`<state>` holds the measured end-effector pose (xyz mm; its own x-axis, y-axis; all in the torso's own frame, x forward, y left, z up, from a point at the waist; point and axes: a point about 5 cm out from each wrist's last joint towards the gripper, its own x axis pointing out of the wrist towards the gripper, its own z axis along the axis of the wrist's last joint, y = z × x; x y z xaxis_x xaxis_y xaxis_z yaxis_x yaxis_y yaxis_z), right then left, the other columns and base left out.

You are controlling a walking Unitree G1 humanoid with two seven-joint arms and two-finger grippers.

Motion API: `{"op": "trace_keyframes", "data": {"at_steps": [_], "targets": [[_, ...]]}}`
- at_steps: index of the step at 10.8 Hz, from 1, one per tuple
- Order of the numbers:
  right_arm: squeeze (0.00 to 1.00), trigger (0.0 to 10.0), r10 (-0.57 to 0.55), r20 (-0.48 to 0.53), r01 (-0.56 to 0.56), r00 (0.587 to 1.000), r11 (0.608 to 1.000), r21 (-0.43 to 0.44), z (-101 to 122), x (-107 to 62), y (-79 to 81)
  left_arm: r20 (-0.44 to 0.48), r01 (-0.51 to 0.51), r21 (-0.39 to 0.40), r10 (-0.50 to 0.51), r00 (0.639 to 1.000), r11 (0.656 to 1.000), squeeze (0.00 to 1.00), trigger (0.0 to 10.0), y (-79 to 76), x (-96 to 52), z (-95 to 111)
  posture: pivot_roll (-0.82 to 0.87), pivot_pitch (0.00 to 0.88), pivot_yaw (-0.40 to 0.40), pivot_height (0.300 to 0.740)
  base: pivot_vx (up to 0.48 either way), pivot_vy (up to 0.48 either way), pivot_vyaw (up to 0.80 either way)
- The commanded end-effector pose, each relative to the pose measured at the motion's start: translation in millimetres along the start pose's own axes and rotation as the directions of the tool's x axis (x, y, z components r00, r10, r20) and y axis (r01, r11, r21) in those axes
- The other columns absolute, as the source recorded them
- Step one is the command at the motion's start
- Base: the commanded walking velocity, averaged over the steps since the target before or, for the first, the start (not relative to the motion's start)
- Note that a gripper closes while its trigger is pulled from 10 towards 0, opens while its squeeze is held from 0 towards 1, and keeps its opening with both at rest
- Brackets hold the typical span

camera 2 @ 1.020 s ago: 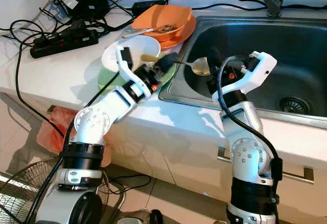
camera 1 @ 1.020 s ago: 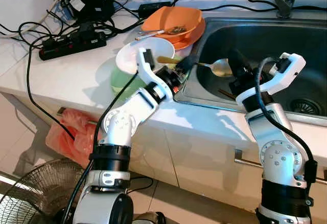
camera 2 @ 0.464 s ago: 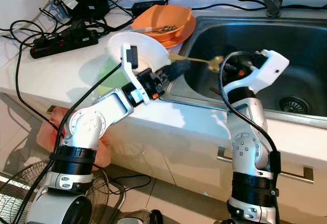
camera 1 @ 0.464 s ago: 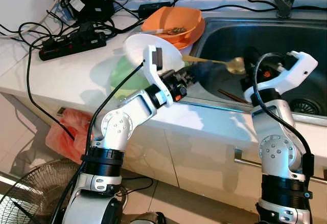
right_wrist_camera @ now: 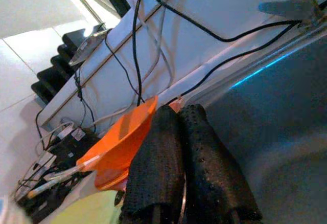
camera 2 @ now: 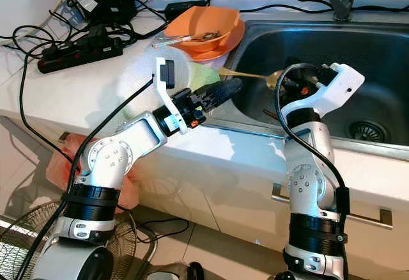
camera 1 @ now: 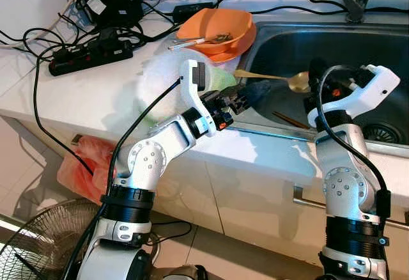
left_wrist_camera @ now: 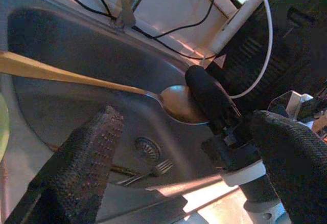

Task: Kitchen organization

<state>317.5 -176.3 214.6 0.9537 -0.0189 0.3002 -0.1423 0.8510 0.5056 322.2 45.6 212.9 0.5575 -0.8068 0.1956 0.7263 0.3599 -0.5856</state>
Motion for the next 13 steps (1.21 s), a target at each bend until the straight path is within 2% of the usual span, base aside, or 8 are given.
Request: {"op": "trace_keyframes", "data": {"at_steps": [1, 5, 6, 8, 9, 10, 11, 13], "targets": [[0.0, 0.0, 0.013, 0.022, -0.013, 1.0, 1.0, 0.006, 3, 3.8, 5.0, -0.003, -0.003, 0.028, 0.003, 1.0, 1.0, 1.0, 10.0, 0.8, -4.6, 1, 0.14, 0.089, 0.195, 0.74, 0.0, 0.0, 0.0], [0.0, 0.0, -0.057, 0.096, 0.072, 0.994, 0.984, -0.161, 21, 6.3, -15.9, -0.047, 0.01, 0.086, -0.006, 0.999, 0.996, 1.0, 10.0, 1.5, -6.4, 0, 0.14, 0.089, 0.197, 0.74, 0.0, 0.0, 0.0], [0.0, 0.0, -0.067, 0.101, 0.09, 0.993, 0.966, -0.241, 24, 6.1, -22.7, -0.085, 0.019, 0.115, -0.009, 0.996, 0.993, 1.0, 10.0, 1.1, -7.3, -3, 0.14, 0.088, 0.198, 0.74, 0.0, 0.0, 0.0], [0.0, 0.0, -0.082, 0.075, 0.105, 0.994, 0.921, -0.376, 22, 4.9, -32.5, -0.13, 0.033, 0.171, -0.01, 0.992, 0.985, 1.0, 10.0, 1.5, -8.8, -6, 0.14, 0.09, 0.197, 0.74, 0.0, 0.0, 0.0], [0.0, 0.0, -0.082, 0.053, 0.097, 0.995, 0.888, -0.45, 17, 3.0, -36.0, -0.152, 0.04, 0.208, -0.008, 0.988, 0.977, 1.0, 10.0, 2.1, -9.8, -7, 0.14, 0.091, 0.196, 0.74, 0.0, 0.0, 0.0], [0.0, 0.0, -0.094, 0.022, 0.091, 0.995, 0.831, -0.548, 11, 1.3, -41.3, -0.162, 0.046, 0.236, -0.007, 0.987, 0.971, 1.0, 10.0, 2.3, -10.4, -6, 0.14, 0.091, 0.196, 0.74, 0.0, 0.0, 0.0], [0.0, 0.0, -0.113, -0.012, 0.085, 0.993, 0.804, -0.588, 6, 1.2, -45.3, -0.169, 0.048, 0.266, -0.003, 0.986, 0.963, 1.0, 10.0, 3.1, -10.7, -4, 0.14, 0.091, 0.196, 0.74, 0.0, 0.0, 0.0], [0.0, 10.0, -0.128, -0.062, 0.06, 0.99, 0.774, -0.63, -4, -0.2, -49.2, -0.174, 0.058, 0.301, -0.005, 0.985, 0.952, 1.0, 10.0, 3.9, -10.4, -1, 0.14, 0.091, 0.199, 0.74, 0.0, 0.0, 0.0]]}}
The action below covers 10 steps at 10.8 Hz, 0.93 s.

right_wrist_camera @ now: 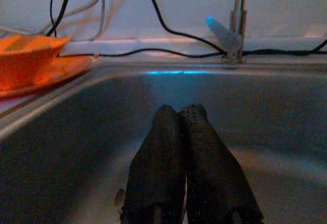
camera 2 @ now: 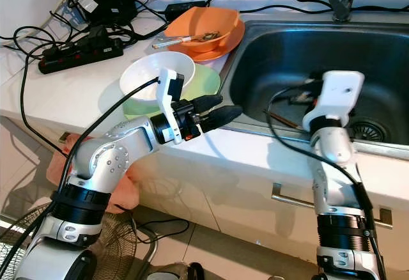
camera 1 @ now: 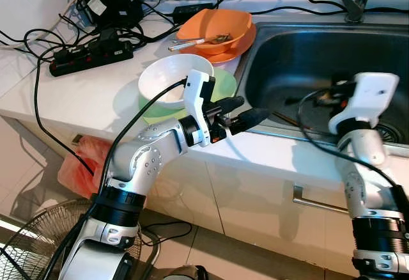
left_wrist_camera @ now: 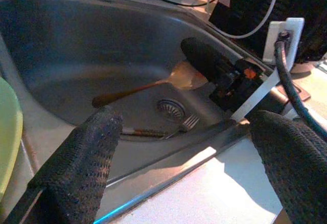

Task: Kitchen organization

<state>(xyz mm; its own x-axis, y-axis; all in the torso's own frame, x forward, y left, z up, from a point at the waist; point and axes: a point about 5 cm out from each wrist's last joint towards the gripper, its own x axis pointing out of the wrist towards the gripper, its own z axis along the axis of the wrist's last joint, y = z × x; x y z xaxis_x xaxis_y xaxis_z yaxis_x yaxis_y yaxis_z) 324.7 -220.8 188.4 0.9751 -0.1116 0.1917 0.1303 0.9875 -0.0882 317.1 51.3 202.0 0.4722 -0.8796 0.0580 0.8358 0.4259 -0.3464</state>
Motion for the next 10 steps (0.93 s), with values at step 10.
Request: {"op": "trace_keyframes", "data": {"at_steps": [10], "targets": [[1.0, 10.0, 0.145, 0.052, -0.153, 0.988, 0.962, 0.224, 14, -1.0, 32.4, 0.143, -0.251, 0.3, 0.217, 0.966, 0.92, 1.0, 10.0, 21.0, -10.5, 26, 0.15, 0.088, 0.199, 0.74, 0.0, 0.0, 0.0]]}}
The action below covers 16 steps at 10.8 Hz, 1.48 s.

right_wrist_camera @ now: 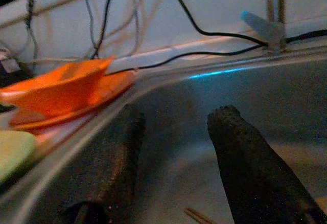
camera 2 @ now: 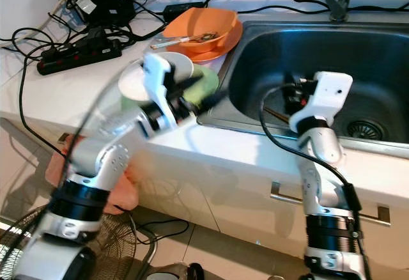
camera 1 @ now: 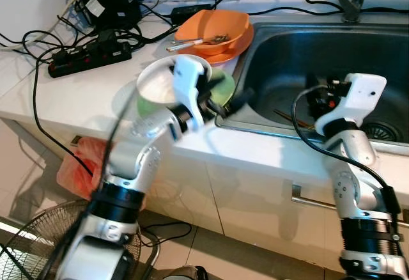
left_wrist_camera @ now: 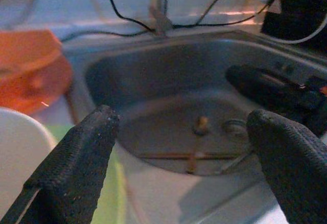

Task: Kitchen organization

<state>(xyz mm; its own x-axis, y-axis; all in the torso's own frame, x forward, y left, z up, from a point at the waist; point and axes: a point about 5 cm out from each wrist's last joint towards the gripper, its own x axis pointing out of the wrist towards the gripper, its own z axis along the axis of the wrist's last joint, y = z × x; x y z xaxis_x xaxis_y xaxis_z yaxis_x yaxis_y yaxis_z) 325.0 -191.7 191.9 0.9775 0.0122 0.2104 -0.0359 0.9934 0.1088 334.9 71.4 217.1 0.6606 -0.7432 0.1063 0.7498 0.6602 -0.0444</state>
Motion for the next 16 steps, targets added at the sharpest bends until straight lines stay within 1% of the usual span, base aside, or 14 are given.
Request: {"op": "trace_keyframes", "data": {"at_steps": [1, 2, 3, 5, 6, 7, 8, 9, 10, 11, 12, 14, 15, 16], "targets": [[1.0, 10.0, 0.056, 0.042, -0.057, 0.998, 0.998, 0.016, 9, 3.1, 13.0, -0.018, -0.019, 0.057, 0.02, 1.0, 0.998, 1.0, 10.0, 6.5, -3.7, 2, 0.15, 0.087, 0.199, 0.74, 0.0, 0.0, 0.0], [1.0, 10.0, 0.081, 0.048, -0.083, 0.996, 0.996, 0.028, 10, 2.5, 17.6, -0.035, -0.019, 0.104, 0.023, 0.999, 0.994, 1.0, 10.0, 10.0, -5.5, 2, 0.15, 0.088, 0.198, 0.74, 0.0, 0.0, 0.0], [1.0, 10.0, 0.13, 0.054, -0.132, 0.99, 0.99, 0.048, 11, -0.1, 25.3, -0.057, -0.045, 0.151, 0.055, 0.997, 0.987, 1.0, 10.0, 20.3, -9.2, 0, 0.15, 0.089, 0.199, 0.74, 0.0, 0.0, 0.0], [1.0, 10.0, 0.172, 0.013, -0.172, 0.985, 0.981, 0.086, 8, -3.2, 31.6, -0.096, -0.063, 0.266, 0.092, 0.991, 0.962, 1.0, 10.0, 34.0, -18.6, -1, 0.15, 0.09, 0.198, 0.74, 0.0, 0.0, 0.0], [0.41, 10.0, 0.205, -0.011, -0.203, 0.979, 0.973, 0.111, 5, -5.0, 35.2, -0.117, -0.075, 0.327, 0.119, 0.986, 0.942, 1.0, 10.0, 41.3, -23.1, -3, 0.15, 0.09, 0.198, 0.74, 0.0, 0.0, 0.0], [0.0, 10.0, 0.228, -0.023, -0.224, 0.973, 0.967, 0.118, 2, -6.3, 38.2, -0.127, -0.103, 0.313, 0.149, 0.981, 0.944, 0.97, 10.0, 48.3, -26.1, -5, 0.15, 0.09, 0.198, 0.74, 0.0, 0.0, 0.0], [0.0, 10.0, 0.263, -0.035, -0.257, 0.964, 0.958, 0.127, 1, -8.2, 42.5, -0.195, -0.078, 0.361, 0.157, 0.968, 0.929, 0.0, 10.0, 55.2, -29.8, -12, 0.15, 0.09, 0.198, 0.74, 0.0, 0.0, 0.0], [0.0, 10.0, 0.275, -0.039, -0.268, 0.961, 0.954, 0.137, 1, -9.2, 44.3, -0.244, -0.051, 0.399, 0.16, 0.956, 0.915, 0.0, 10.0, 58.4, -31.9, -19, 0.15, 0.091, 0.196, 0.74, 0.0, 0.0, 0.0], [0.0, 10.0, 0.297, -0.037, -0.288, 0.954, 0.946, 0.149, 2, -10.2, 47.3, -0.29, -0.019, 0.404, 0.147, 0.946, 0.914, 0.0, 10.0, 60.8, -32.6, -24, 0.15, 0.091, 0.198, 0.74, 0.0, 0.0, 0.0], [0.0, 10.0, 0.304, -0.045, -0.295, 0.951, 0.944, 0.15, 1, -10.9, 48.1, -0.309, -0.012, 0.393, 0.144, 0.94, 0.92, 0.0, 6.3, 63.4, -33.2, -27, 0.15, 0.091, 0.198, 0.74, 0.0, 0.0, 0.0], [0.0, 10.0, 0.302, -0.057, -0.292, 0.952, 0.946, 0.139, -1, -11.6, 47.7, -0.318, 0.001, 0.385, 0.132, 0.939, 0.923, 0.0, 0.4, 64.6, -33.3, -28, 0.15, 0.09, 0.197, 0.74, 0.0, 0.0, 0.0], [0.0, 10.0, 0.349, -0.063, -0.337, 0.935, 0.93, 0.149, -1, -14.2, 51.3, -0.318, 0.012, 0.385, 0.12, 0.941, 0.923, 0.0, 0.0, 63.9, -32.8, -30, 0.14, 0.089, 0.196, 0.74, 0.0, 0.0, 0.0], [0.0, 10.0, 0.455, -0.064, -0.434, 0.888, 0.876, 0.21, 0, -20.5, 59.8, -0.317, 0.018, 0.385, 0.114, 0.942, 0.923, 0.0, 0.0, 63.6, -32.5, -31, 0.15, 0.086, 0.194, 0.74, 0.0, 0.0, 0.0], [0.0, 10.0, 0.539, -0.066, -0.516, 0.839, 0.829, 0.218, 2, -27.4, 65.4, -0.318, 0.023, 0.384, 0.109, 0.942, 0.923, 0.0, 0.0, 63.6, -32.4, -31, 0.15, 0.086, 0.194, 0.74, 0.0, 0.0, 0.0]]}}
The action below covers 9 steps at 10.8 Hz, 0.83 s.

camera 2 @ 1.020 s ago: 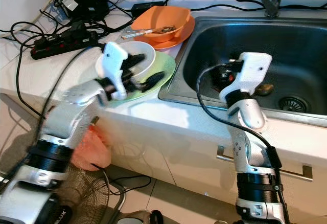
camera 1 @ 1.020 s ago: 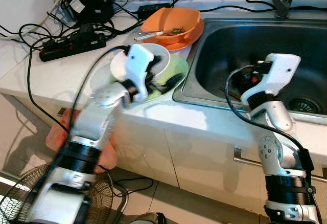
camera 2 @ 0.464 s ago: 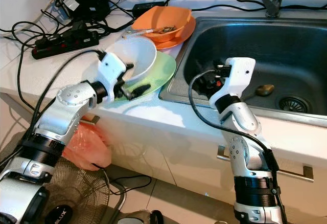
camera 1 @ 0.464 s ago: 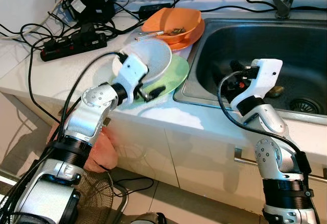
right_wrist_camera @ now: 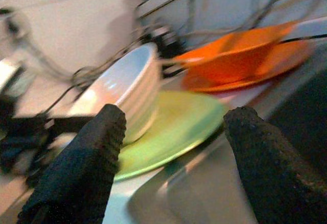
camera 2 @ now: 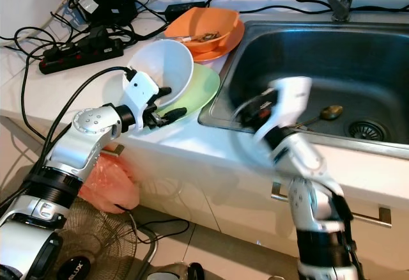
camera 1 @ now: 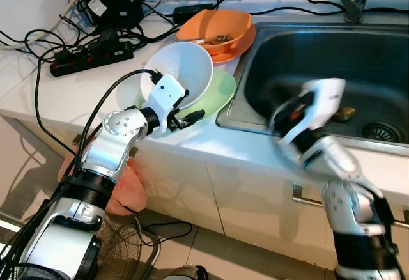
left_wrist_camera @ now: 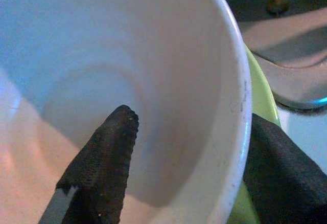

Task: Kitchen organization

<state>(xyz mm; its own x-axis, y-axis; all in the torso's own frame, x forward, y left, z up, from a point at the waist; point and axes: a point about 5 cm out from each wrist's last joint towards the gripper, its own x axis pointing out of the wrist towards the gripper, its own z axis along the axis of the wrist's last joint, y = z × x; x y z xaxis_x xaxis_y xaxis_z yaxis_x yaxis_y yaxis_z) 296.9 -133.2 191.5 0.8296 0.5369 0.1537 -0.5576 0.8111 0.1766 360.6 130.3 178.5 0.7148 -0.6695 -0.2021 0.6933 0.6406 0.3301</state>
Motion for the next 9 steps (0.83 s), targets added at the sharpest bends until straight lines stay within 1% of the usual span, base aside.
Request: {"op": "trace_keyframes", "data": {"at_steps": [1, 3, 4, 8, 9], "targets": [[0.0, 10.0, 0.081, -0.024, -0.081, 0.996, 0.997, -0.011, 1, -3.8, 6.7, -0.021, 0.004, 0.016, -0.004, 1.0, 1.0, 0.0, 0.0, 4.3, -1.3, -1, 0.14, 0.085, 0.193, 0.74, 0.0, 0.0, 0.0], [0.0, 10.0, 0.13, -0.064, -0.133, 0.99, 0.99, -0.044, -1, -10.6, 7.2, -0.02, 0.005, 0.018, -0.005, 1.0, 1.0, 0.0, 0.0, 4.5, -1.4, -1, 0.14, 0.083, 0.193, 0.74, 0.0, 0.0, 0.0], [0.0, 10.0, 0.143, -0.089, -0.148, 0.986, 0.987, -0.056, 0, -16.2, 3.8, -0.02, 0.008, 0.017, -0.008, 1.0, 1.0, 0.0, 0.0, 4.6, -1.3, -2, 0.14, 0.082, 0.19, 0.74, 0.0, 0.0, 0.0], [0.0, 10.0, 0.145, -0.129, -0.156, 0.981, 0.985, -0.077, -5, -17.6, 3.0, -0.017, 0.008, 0.019, -0.008, 1.0, 1.0, 0.0, 0.0, 4.7, -2.1, -3, 0.14, 0.076, 0.192, 0.74, 0.0, 0.0, 0.0], [0.0, 10.0, 0.163, -0.137, -0.176, 0.977, 0.981, -0.087, -5, -18.3, 4.6, -0.012, 0.004, 0.038, -0.004, 1.0, 0.999, 0.0, 0.0, 4.4, -1.6, -1, 0.14, 0.079, 0.192, 0.74, 0.0, 0.0, 0.0]]}}
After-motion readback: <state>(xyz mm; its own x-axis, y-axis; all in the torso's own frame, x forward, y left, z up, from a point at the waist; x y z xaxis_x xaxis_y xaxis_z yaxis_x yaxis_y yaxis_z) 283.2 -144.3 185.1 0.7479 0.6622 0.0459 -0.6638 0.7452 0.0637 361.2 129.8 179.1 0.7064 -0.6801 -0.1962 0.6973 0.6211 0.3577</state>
